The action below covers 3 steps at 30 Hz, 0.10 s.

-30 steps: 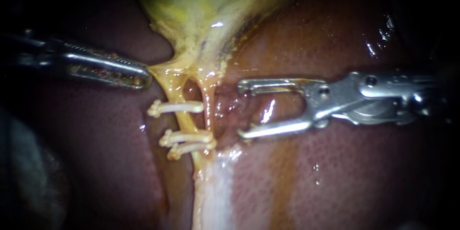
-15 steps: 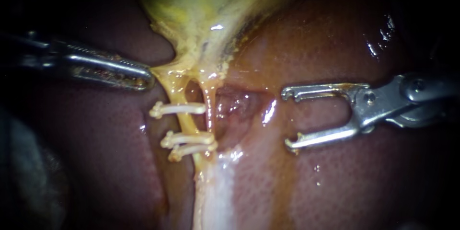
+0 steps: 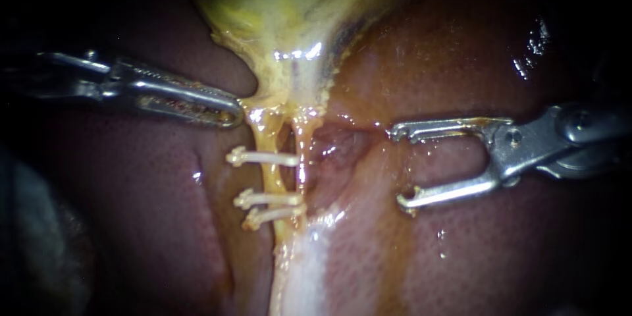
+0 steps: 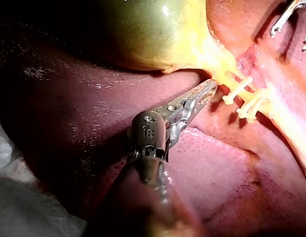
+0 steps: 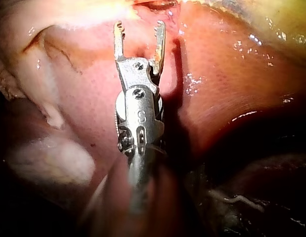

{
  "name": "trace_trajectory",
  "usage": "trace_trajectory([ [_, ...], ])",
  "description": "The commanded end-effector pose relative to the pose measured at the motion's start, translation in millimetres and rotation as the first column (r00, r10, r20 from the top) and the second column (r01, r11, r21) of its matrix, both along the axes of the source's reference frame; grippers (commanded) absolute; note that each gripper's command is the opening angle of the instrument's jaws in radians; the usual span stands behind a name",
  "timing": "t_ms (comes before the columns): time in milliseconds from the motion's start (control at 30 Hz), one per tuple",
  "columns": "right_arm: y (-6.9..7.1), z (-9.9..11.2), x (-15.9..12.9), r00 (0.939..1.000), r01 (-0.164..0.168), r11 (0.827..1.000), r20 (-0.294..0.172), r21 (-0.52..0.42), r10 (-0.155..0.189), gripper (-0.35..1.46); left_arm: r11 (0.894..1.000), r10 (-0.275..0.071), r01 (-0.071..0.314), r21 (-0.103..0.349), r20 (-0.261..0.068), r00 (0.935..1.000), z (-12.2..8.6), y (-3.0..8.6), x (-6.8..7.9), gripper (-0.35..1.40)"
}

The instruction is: Going back third clip left tube

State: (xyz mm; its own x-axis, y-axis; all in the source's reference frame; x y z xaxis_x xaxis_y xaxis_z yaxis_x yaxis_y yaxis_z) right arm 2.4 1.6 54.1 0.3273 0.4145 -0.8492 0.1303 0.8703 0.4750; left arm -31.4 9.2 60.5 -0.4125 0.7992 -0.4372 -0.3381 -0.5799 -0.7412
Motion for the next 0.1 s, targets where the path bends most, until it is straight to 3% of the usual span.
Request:
trace_trajectory([
  [33,0.0,0.0,0.0,1.0000,0.000,1.000,0.000,0.000,0.000,0.50,1.000,0.000,0.000,0.000,0.000,1.0000,0.0,0.0,0.1,-0.35],
  [100,0.0,0.0,0.0,1.0000,0.000,1.000,0.000,0.000,0.000,0.50,1.000,0.001,-0.001,0.000,0.000,1.0000,0.0,0.0,0.2,-0.35],
])
